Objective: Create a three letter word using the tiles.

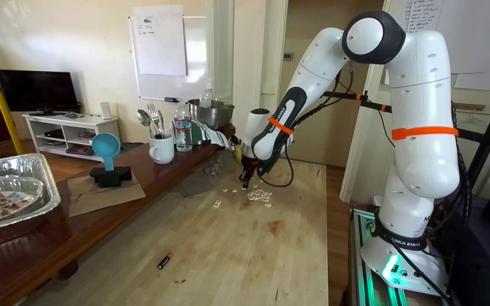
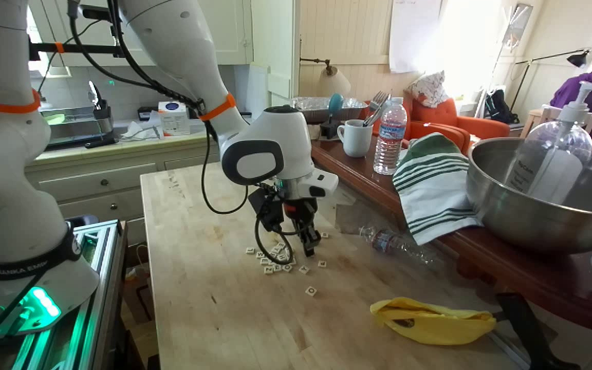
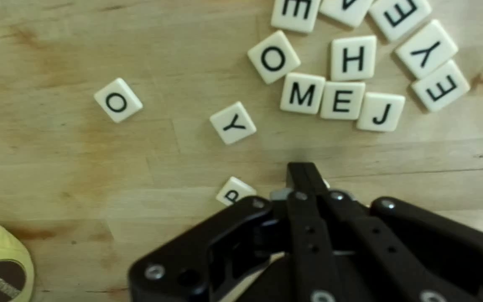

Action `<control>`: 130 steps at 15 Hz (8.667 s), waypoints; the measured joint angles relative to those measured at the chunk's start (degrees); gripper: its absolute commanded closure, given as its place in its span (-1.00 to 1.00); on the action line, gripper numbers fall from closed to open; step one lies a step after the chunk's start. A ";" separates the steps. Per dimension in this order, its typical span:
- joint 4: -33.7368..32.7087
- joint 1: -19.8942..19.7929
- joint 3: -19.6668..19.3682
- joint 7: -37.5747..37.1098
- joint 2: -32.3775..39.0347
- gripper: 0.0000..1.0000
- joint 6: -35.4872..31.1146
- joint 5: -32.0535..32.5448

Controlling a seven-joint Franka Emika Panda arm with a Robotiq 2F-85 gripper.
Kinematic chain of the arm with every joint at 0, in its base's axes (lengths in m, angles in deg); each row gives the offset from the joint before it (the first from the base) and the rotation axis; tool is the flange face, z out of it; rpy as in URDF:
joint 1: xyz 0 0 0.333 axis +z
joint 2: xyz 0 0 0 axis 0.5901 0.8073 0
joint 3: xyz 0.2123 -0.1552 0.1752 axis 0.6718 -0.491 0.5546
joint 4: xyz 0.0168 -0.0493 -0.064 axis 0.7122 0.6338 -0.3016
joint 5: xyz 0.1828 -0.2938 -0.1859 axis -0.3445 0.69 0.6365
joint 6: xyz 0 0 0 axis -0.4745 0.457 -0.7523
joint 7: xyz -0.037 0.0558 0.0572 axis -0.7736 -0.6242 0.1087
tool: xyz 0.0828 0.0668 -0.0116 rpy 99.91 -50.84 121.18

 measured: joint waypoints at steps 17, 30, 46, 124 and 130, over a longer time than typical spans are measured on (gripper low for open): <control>-1.31 -0.04 7.74 19.13 0.70 1.00 0.01 5.19; -1.96 -0.35 7.34 10.87 0.24 1.00 0.00 0.23; -4.27 0.18 8.42 5.30 2.68 1.00 0.00 -5.13; -4.67 3.65 10.68 7.65 1.12 -1.00 0.38 0.86; -4.66 4.64 10.67 4.56 0.01 -1.00 4.20 -1.43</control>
